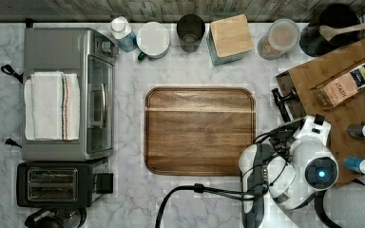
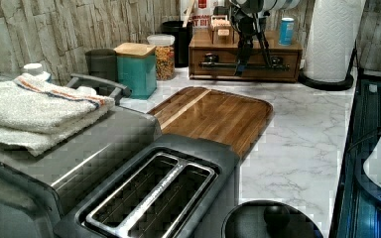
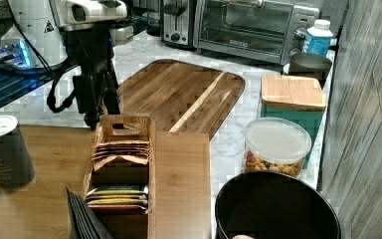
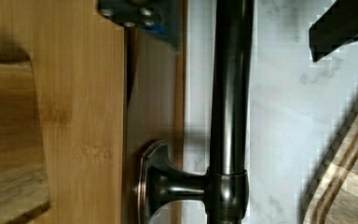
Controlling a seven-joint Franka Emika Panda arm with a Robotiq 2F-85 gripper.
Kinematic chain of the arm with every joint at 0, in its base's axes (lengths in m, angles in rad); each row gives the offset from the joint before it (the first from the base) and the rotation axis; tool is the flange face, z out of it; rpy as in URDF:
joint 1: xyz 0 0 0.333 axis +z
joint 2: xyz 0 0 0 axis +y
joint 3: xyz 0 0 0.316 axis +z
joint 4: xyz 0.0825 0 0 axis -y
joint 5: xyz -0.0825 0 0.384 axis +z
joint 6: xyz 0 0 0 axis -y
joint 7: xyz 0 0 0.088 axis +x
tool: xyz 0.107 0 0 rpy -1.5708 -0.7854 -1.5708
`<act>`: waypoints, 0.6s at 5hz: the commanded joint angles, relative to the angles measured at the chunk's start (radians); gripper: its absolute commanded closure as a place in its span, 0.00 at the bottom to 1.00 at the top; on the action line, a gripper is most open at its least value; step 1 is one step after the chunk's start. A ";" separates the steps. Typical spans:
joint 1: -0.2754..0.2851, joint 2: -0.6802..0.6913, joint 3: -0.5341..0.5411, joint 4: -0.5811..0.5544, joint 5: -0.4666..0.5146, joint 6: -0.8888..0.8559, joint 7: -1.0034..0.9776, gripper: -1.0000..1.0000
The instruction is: Open the drawer.
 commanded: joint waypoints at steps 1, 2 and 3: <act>0.026 -0.032 -0.002 -0.007 -0.005 -0.126 0.083 0.00; 0.080 -0.053 -0.047 0.019 -0.054 -0.247 0.131 0.00; 0.107 -0.049 -0.069 0.062 -0.043 -0.391 0.083 0.00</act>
